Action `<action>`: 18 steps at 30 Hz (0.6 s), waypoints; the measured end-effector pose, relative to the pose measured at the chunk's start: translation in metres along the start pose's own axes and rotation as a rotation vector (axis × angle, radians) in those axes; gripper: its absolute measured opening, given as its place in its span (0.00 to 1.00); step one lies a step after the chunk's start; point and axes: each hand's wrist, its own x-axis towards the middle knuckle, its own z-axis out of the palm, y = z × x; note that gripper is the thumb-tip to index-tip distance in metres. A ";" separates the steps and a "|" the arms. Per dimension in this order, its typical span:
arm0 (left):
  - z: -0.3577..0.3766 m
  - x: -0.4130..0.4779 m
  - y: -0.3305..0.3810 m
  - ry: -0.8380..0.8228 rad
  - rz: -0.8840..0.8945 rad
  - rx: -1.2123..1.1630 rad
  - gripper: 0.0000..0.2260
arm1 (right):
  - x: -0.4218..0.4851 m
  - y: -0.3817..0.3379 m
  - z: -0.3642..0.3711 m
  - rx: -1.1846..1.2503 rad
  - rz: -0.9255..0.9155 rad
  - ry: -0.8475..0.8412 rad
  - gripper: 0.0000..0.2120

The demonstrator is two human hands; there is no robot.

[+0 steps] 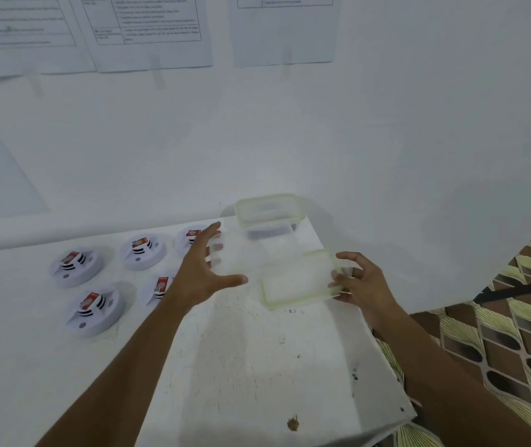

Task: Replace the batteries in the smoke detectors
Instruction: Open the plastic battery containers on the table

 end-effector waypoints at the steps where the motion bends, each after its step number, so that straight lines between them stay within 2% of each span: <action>1: 0.005 -0.002 0.000 -0.022 0.002 0.009 0.50 | 0.002 0.003 0.005 0.008 0.015 -0.010 0.16; 4: 0.022 -0.006 -0.002 -0.075 -0.005 0.027 0.53 | 0.005 0.009 0.015 -0.044 0.042 -0.007 0.14; 8: 0.043 -0.010 -0.005 -0.122 0.007 0.120 0.53 | 0.005 0.009 0.010 -0.490 -0.116 0.087 0.10; 14: 0.055 -0.020 -0.010 -0.100 -0.026 0.188 0.54 | 0.012 0.009 -0.012 -0.469 -0.151 0.022 0.10; 18: 0.049 -0.029 -0.020 -0.101 -0.094 0.067 0.52 | 0.011 0.013 -0.007 -0.385 -0.167 -0.087 0.10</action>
